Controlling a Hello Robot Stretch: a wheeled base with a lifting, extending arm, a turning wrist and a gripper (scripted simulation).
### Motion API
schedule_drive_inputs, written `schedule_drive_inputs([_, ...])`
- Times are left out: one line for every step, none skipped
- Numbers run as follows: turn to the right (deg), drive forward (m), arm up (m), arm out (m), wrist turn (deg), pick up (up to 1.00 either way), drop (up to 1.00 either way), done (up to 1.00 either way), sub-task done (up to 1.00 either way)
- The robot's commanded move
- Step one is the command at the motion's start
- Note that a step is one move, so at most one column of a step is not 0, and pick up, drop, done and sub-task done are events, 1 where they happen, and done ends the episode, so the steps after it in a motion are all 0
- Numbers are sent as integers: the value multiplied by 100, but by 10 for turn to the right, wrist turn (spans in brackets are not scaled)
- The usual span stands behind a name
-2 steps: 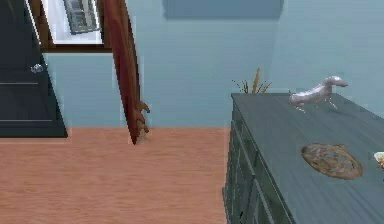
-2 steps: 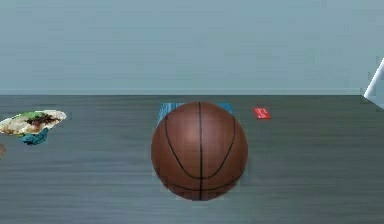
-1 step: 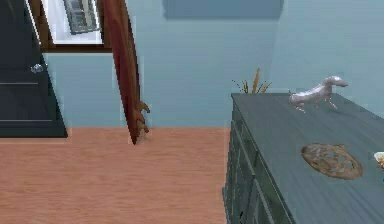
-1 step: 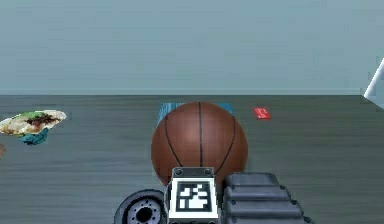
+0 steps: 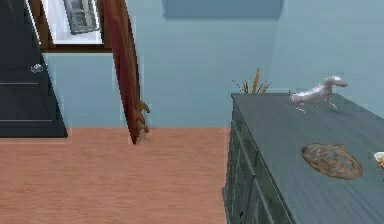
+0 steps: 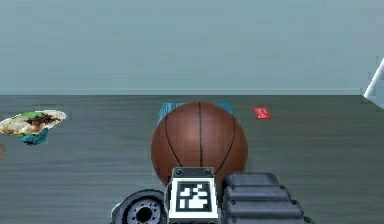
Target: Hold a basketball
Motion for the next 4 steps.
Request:
schedule_drive_inputs([0, 0, 0, 0, 450, 0, 0, 0, 0])
schedule_drive_inputs([0, 0, 0, 0, 450, 0, 0, 0, 0])
schedule_drive_inputs([0, 0, 0, 0, 450, 0, 0, 0, 0])
schedule_drive_inputs([0, 0, 0, 0, 90, 0, 0, 0, 0])
